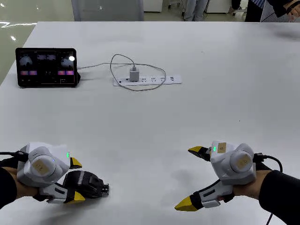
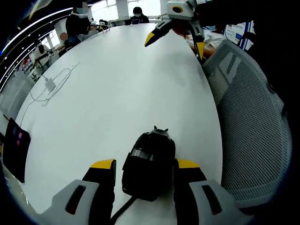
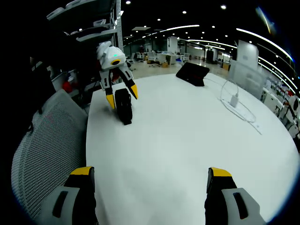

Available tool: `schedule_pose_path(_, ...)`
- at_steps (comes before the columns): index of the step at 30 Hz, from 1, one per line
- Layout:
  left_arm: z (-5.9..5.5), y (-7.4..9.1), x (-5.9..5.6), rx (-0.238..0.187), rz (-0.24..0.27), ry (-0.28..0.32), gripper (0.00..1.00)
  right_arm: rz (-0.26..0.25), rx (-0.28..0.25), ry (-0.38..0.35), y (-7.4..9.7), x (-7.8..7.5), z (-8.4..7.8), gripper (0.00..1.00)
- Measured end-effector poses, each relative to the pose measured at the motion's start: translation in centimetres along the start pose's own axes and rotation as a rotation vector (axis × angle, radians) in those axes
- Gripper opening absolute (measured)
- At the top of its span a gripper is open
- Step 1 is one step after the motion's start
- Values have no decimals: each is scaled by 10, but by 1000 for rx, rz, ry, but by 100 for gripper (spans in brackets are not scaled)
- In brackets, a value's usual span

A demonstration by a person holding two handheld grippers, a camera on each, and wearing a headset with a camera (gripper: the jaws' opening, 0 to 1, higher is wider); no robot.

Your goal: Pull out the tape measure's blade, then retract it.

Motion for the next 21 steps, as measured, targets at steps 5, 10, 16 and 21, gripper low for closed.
schedule_pose_path(5, -2, -8, -1, 38, 5, -51, 38, 15, -5, 11, -7, 0, 4, 99)
schedule_pose_path(10, -1, -8, 0, 37, 11, -45, 36, 24, -11, 17, -13, 0, 9, 99)
schedule_pose_path(16, -1, -8, -1, 26, 9, -42, 35, 37, -13, 25, -24, -1, 12, 99)
schedule_pose_path(21, 0, -8, 1, 21, 23, 5, 34, 46, -25, 57, -35, -2, 17, 99)
Point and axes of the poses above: the centre of the closed fingertips' face, and the gripper's own axes: y roughly backward along the fingers, x roughly to its left, z roughly out of its top, the point moved 7 cm from there along y, roughly backward along the fingers, and after that the axes turned 15 degrees about y, right-handed, at the moved point
